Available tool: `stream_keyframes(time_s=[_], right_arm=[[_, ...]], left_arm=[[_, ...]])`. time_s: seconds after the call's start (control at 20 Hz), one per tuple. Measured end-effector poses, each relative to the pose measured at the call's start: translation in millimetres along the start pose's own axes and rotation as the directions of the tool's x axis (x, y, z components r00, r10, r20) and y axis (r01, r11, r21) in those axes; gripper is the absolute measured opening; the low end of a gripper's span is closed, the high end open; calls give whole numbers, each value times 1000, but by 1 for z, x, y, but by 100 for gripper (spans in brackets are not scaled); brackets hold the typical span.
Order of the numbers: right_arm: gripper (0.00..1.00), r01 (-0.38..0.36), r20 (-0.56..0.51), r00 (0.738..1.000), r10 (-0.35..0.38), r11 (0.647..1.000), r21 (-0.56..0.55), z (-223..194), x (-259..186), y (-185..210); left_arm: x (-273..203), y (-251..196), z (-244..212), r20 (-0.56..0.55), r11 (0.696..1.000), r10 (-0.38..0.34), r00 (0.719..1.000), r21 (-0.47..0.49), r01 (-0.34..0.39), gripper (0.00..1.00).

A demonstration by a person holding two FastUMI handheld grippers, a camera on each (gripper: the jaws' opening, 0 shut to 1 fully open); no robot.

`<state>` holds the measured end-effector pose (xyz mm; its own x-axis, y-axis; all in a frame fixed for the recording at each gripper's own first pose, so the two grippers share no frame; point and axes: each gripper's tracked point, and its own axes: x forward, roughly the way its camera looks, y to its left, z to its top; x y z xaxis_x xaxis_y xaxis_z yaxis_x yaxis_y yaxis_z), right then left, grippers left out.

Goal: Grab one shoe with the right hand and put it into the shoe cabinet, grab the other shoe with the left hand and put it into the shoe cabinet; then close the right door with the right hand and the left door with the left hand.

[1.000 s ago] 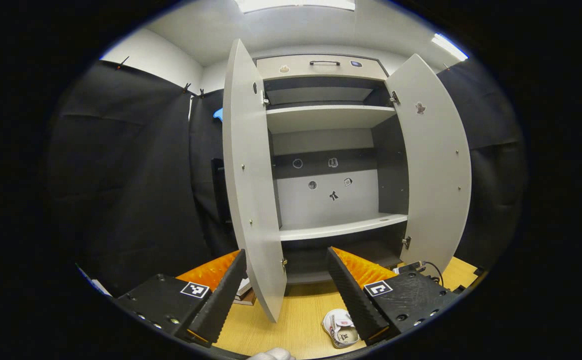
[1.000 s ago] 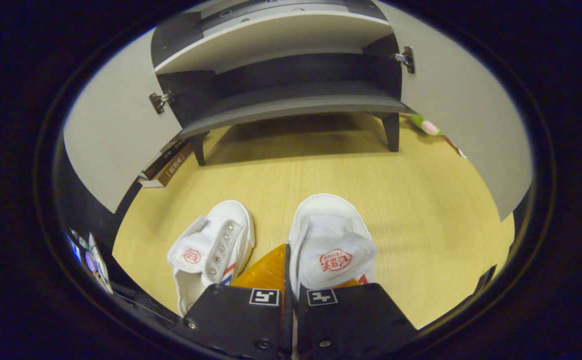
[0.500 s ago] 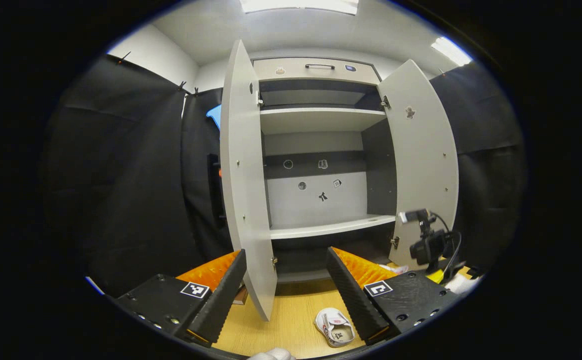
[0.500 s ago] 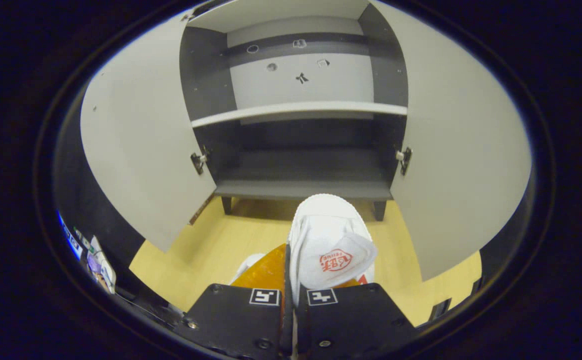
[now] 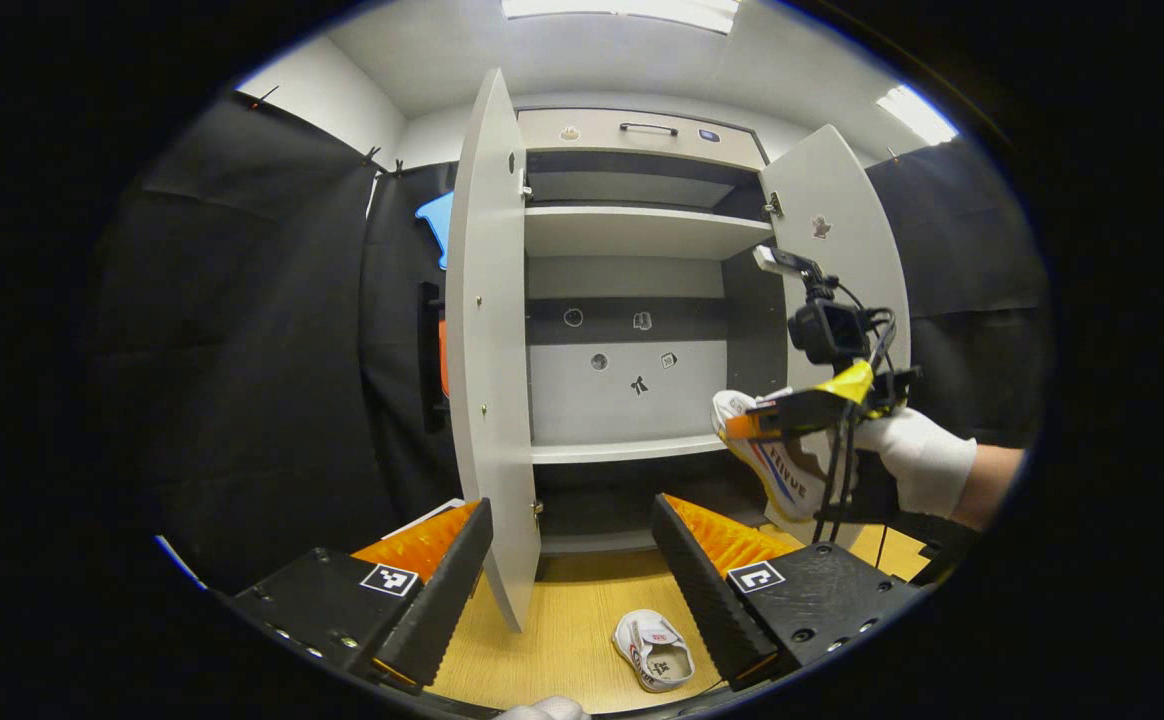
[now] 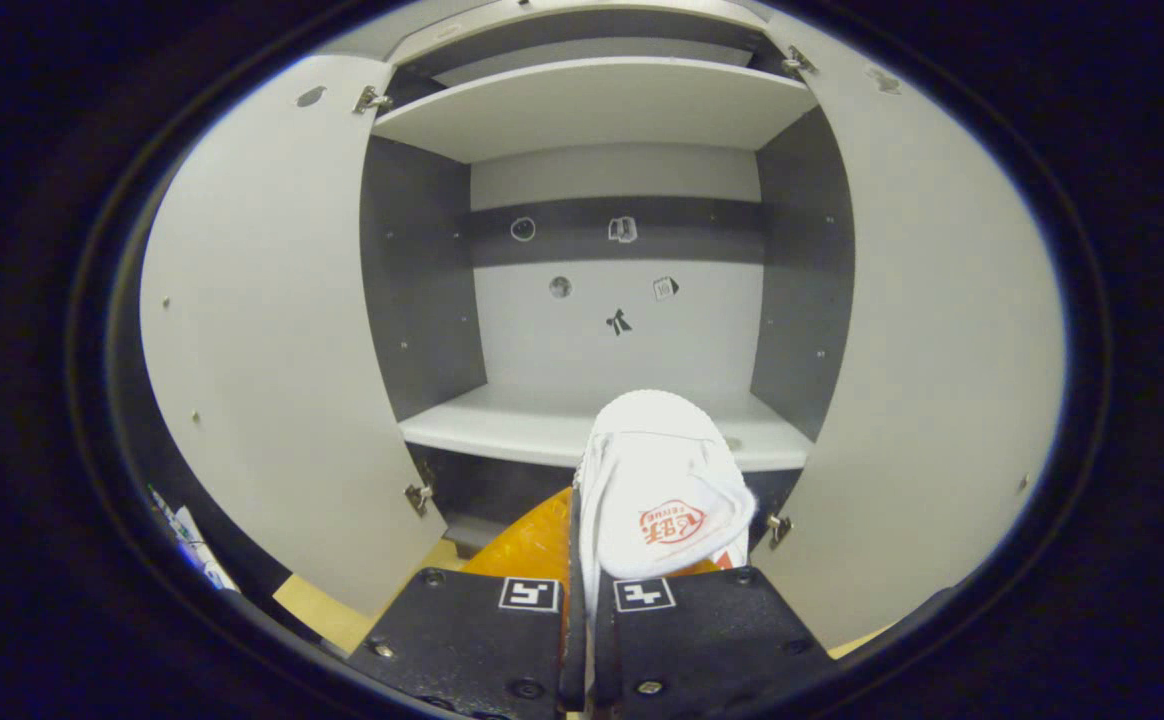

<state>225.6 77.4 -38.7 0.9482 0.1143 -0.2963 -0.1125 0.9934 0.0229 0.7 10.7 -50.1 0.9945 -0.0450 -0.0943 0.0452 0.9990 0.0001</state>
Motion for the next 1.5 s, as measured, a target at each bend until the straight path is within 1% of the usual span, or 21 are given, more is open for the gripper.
stream_keyframes(time_s=[0.25,0.45,0.6,0.7,0.75,0.9,0.95,1.0,1.1,1.2,1.3,1.35,1.4,1.5], right_arm=[[5,19,83,996,-16,999,-43,72,54,-10],[5,35,85,996,-29,997,-63,98,112,-22],[5,51,67,997,-45,994,-92,98,157,-28],[5,44,47,998,-40,995,-85,95,180,-30],[7,38,40,999,-35,996,-77,93,192,-31],[7,48,-9,999,-48,996,-76,82,223,-39],[10,44,-27,999,-46,997,-65,79,231,-40],[7,46,-43,998,-48,998,-47,77,236,-41],[7,58,-101,993,-62,998,-39,70,243,-46],[7,77,-179,980,-87,995,-63,59,256,-52],[8,80,-280,956,-92,995,-52,44,268,-54],[6,84,-331,939,-89,996,-31,37,273,-55],[9,82,-372,925,-81,997,-15,30,276,-57],[9,59,-441,896,-48,998,10,21,280,-56]], left_arm=[[1,12,-1,-13,995,99,995,-9,-99,96],[1,26,2,-11,981,194,981,-5,-194,97],[1,37,3,-21,967,256,966,-7,-256,97],[2,39,2,-30,957,289,957,-7,-290,96],[1,39,1,-35,953,302,953,-5,-302,96],[0,40,-1,-50,944,329,943,5,-330,96],[0,41,-1,-53,942,336,940,6,-337,96],[1,41,-1,-52,940,340,939,7,-340,96],[1,42,-2,-54,938,347,936,11,-347,96],[1,41,-3,-59,938,347,936,9,-347,96],[2,40,-3,-59,938,347,936,10,-347,96],[2,40,-2,-56,938,346,936,10,-346,96],[2,41,-1,-53,938,346,937,11,-346,96],[2,41,1,-45,938,347,937,9,-347,96]])
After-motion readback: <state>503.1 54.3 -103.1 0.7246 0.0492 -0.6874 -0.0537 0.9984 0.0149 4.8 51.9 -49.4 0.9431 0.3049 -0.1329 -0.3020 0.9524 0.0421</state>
